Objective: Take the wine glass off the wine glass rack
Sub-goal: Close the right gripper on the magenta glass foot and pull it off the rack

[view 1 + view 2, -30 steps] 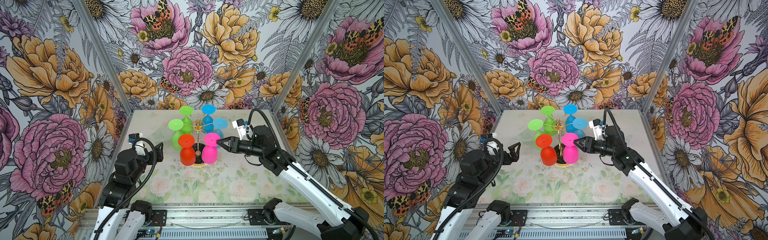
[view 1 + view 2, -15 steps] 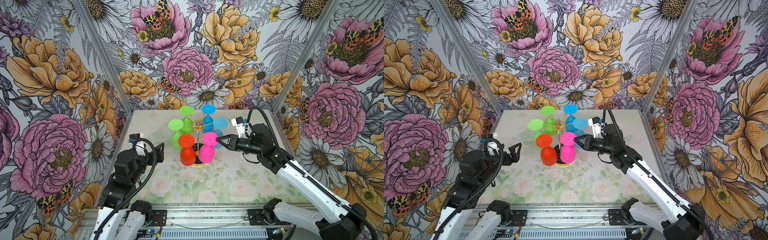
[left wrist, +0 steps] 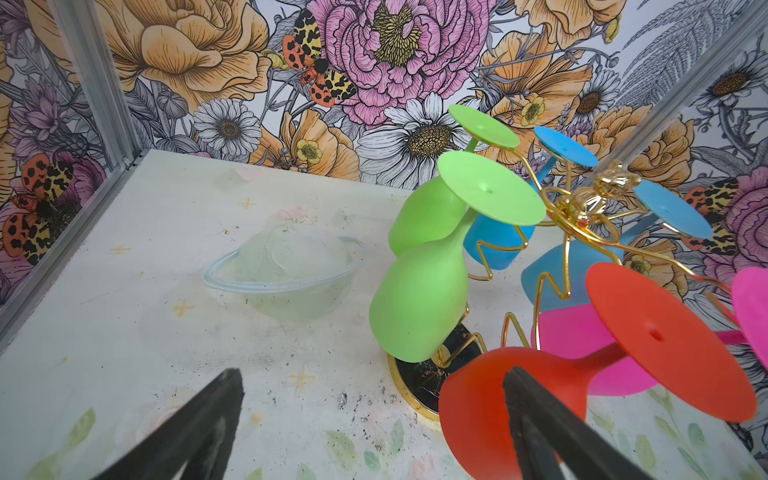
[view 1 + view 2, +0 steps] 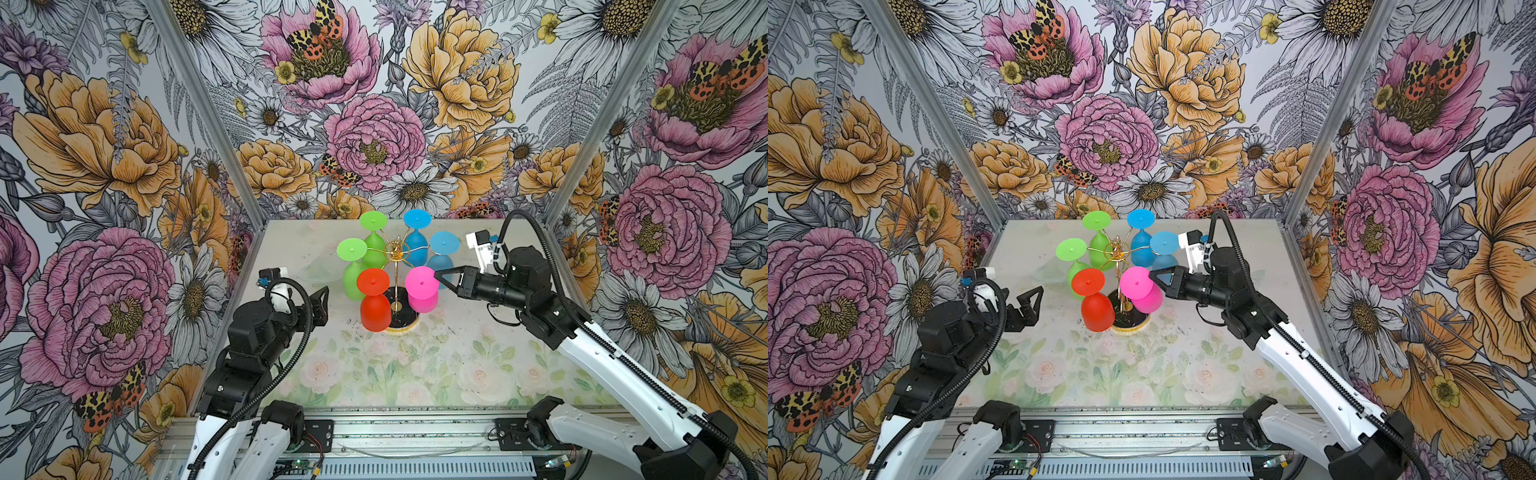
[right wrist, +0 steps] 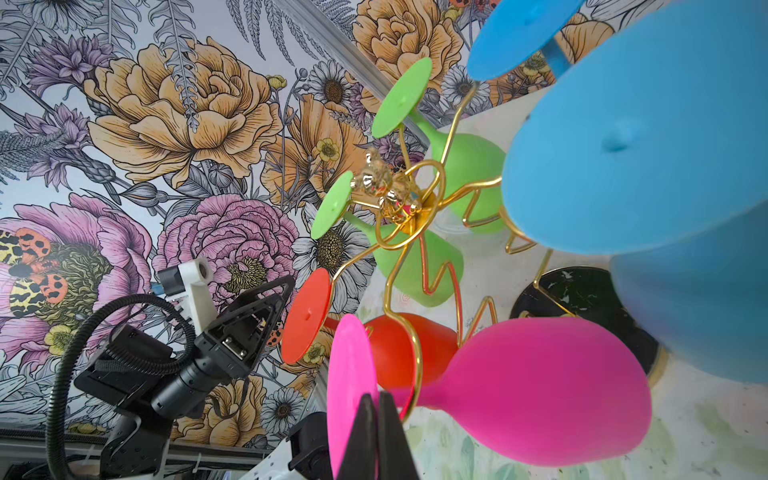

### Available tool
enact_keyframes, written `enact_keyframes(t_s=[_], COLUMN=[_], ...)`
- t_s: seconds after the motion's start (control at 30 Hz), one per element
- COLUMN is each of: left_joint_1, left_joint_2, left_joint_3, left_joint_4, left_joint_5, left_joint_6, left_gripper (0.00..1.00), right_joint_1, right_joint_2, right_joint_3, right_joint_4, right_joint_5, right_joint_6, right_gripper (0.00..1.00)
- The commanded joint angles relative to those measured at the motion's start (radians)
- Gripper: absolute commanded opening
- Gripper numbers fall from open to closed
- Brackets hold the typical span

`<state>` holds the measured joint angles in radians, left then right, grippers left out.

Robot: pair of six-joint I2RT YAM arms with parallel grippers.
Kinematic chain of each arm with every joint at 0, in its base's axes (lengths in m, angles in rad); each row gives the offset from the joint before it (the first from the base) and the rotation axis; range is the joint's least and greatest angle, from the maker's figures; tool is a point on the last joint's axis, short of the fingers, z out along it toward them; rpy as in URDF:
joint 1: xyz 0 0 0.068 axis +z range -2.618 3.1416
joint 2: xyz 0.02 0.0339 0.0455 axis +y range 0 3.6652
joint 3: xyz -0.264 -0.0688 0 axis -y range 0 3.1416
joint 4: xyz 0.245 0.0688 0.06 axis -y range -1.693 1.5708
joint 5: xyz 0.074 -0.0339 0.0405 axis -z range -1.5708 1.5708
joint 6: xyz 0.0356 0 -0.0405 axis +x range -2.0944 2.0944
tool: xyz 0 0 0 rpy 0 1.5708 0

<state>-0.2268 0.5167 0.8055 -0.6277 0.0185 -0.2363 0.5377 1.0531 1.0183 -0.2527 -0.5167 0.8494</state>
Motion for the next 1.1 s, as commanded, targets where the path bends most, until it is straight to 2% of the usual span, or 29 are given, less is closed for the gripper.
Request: enact_keyframes(t_s=[0.0,0.33,0.8,1.07], left_joint_1=[0.005,0.012,0.016,0.016], left_joint_2=[-0.019,-0.018,-0.017,-0.018], left_joint_3=[-0.014,-0.016,-0.018,-0.019], left_joint_4=[0.012,0.020,0.022,0.022], left_joint_5=[0.024,0.035,0.041,0.049], left_joint_6=[0.002,0.003,0.001,0.001], left_gripper=[0.99,0.99,0.99,0.99], right_joint_1=[0.006,0.016,0.018,0.018], right_joint_2=[-0.018,-0.016,-0.009,0.033], right_joint_3=[0.020,0.037,0.011,-0.027], right_joint_4=[-0.007,0.010,0.129,0.275], right_joint_5=[0.016,0.010,0.040,0.046], right_joint_6=[0.011,0.054,0.168,0.264], right_gripper=[0.00,0.00,0.00,0.00])
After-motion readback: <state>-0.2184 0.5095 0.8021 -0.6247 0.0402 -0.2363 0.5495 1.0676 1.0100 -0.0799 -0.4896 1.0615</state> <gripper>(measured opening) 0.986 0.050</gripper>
